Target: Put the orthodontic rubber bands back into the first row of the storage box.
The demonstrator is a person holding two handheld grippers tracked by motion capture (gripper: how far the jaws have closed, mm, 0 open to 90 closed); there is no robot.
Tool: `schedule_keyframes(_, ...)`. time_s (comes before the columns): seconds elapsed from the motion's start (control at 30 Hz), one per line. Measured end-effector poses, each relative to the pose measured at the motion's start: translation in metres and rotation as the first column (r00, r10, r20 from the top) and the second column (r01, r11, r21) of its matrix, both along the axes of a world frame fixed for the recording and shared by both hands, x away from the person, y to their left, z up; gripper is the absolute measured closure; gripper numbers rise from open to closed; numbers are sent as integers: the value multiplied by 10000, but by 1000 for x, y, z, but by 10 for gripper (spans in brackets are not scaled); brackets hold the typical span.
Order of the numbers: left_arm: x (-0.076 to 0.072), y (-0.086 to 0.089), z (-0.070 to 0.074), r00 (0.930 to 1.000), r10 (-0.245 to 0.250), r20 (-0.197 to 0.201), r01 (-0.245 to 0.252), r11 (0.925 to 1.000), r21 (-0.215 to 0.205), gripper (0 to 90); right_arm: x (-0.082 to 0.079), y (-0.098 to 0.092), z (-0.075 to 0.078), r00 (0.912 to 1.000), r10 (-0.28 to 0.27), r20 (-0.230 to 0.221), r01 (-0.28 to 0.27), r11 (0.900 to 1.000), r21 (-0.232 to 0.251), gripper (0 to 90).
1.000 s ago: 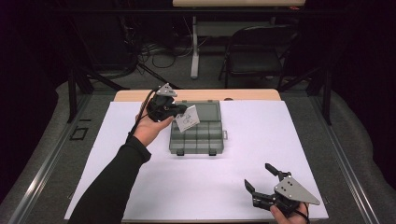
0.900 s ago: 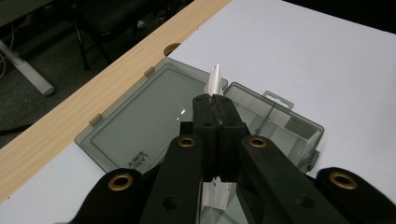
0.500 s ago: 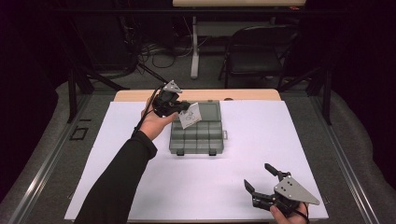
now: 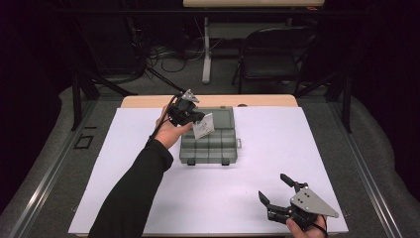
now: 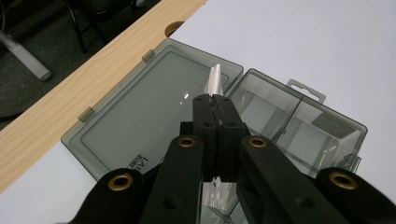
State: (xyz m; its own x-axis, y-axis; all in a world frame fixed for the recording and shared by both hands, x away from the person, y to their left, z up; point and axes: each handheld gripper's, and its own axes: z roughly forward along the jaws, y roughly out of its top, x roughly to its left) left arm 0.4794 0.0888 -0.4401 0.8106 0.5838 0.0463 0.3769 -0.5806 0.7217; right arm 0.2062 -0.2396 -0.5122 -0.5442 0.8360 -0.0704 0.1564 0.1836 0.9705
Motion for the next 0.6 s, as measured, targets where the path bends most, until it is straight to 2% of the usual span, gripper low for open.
schedule_keyframes(0.17,2,-4,-5,10000,-11,30,11,10000,-45,897,0,1,-1,10000,-1,40,0,10000,69,142)
schedule_keyframes(0.23,3,-5,-7,10000,-86,51,85,9999,79,897,0,2,-1,10000,20,45,-21,10000,86,142)
schedule_keyframes(0.6,3,-13,-19,9992,-311,-240,318,9991,276,897,0,2,-1,10000,44,33,-45,10000,38,141)
